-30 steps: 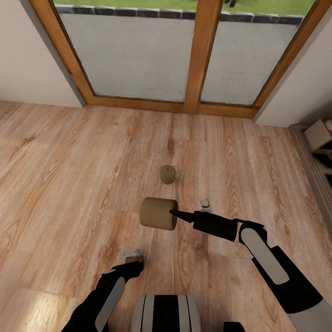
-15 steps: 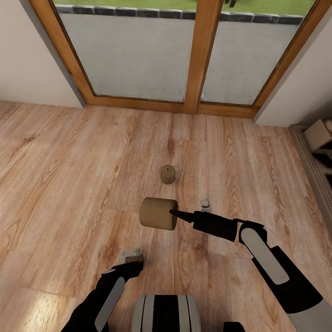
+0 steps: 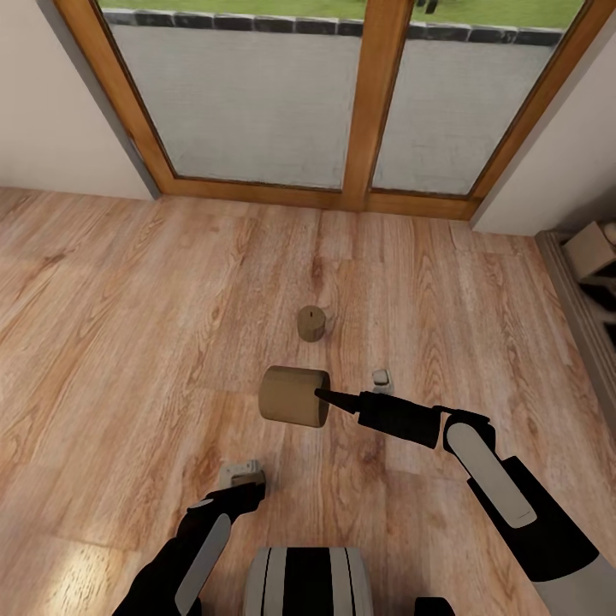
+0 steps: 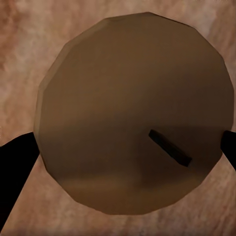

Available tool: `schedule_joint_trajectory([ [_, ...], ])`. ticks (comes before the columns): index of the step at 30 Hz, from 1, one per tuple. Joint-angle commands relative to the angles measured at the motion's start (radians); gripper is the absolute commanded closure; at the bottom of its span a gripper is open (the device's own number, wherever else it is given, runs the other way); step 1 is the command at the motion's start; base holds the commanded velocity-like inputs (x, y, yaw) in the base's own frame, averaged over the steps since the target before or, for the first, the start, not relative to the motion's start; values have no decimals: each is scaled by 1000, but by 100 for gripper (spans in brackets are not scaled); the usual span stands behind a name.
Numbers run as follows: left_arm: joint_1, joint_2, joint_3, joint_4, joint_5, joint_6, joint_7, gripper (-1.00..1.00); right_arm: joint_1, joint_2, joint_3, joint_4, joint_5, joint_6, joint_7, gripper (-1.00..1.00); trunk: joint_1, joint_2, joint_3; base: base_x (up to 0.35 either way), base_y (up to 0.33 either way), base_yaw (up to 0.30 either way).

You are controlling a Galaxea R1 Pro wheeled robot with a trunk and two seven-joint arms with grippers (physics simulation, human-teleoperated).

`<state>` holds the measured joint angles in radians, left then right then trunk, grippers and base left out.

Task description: Place each of the two pumpkins and all three candles from the living room inside a cabinet in the living room (use any cabinet), then make sure every cabinet is closed, and position the cauldron so it is next to a table in the living room.

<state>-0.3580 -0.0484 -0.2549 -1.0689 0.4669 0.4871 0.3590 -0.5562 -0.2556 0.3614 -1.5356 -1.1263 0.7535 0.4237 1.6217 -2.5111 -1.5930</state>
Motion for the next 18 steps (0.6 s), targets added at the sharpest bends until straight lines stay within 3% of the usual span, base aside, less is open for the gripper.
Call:
schedule_joint_trajectory([
  [1, 0, 1, -1, 16, -5, 7, 11, 100, -1, -1, 1, 0, -3, 3, 2, 100, 0, 0, -1, 0, 0, 0],
  [18, 0, 1, 0, 16, -5, 7, 11, 100, -1, -1, 1, 0, -3, 3, 2, 100, -1, 1, 11, 0, 0, 0],
])
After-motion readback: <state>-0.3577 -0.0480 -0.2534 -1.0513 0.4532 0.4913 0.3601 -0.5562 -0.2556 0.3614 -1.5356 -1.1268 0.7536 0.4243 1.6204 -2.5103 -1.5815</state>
